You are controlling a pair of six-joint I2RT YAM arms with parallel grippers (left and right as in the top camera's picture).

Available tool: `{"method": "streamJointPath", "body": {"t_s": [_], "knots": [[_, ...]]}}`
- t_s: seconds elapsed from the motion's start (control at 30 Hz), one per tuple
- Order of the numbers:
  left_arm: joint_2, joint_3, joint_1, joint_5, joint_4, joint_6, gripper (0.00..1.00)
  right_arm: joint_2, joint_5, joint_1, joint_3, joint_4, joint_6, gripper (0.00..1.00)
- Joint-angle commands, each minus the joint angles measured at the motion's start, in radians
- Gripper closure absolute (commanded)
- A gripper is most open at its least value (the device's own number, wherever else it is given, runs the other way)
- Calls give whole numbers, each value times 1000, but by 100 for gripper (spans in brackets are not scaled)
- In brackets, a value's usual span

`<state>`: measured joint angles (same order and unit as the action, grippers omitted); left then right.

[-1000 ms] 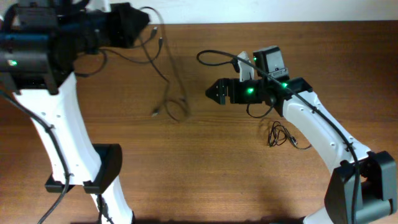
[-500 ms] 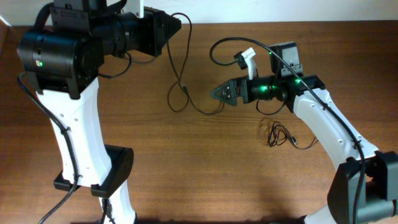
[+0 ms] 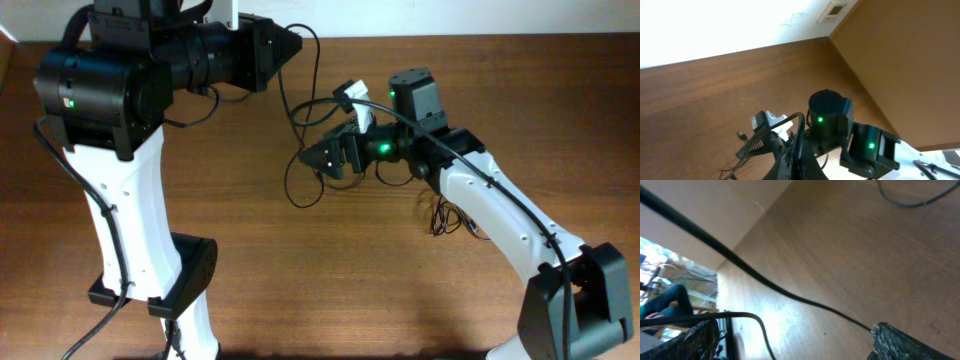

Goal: Untangle cables

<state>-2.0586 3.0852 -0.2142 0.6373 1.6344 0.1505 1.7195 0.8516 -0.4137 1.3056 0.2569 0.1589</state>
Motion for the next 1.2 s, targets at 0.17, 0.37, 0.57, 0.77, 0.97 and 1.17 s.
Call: {"method": "streamJointPath", "body": {"t_s": [0.17,0.37,0.57,0.77,0.97,1.17], "knots": [[26,5,-1,138,-6,21,100,-21,-131,-27,21,-115,86,0],[26,5,-1,187,-2,21,100,-13,-146,-27,21,-142,86,37],[26,5,1,99,-1,20,100,-13,-149,-26,21,-130,138,96],[24,-5,1,-561,54,20,93,-56,-161,-15,21,-76,183,96],[24,-78,1,-694,53,20,31,-206,-393,10,21,55,183,96],[24,-153,1,-669,53,12,1,-328,-419,23,21,52,210,96]]}}
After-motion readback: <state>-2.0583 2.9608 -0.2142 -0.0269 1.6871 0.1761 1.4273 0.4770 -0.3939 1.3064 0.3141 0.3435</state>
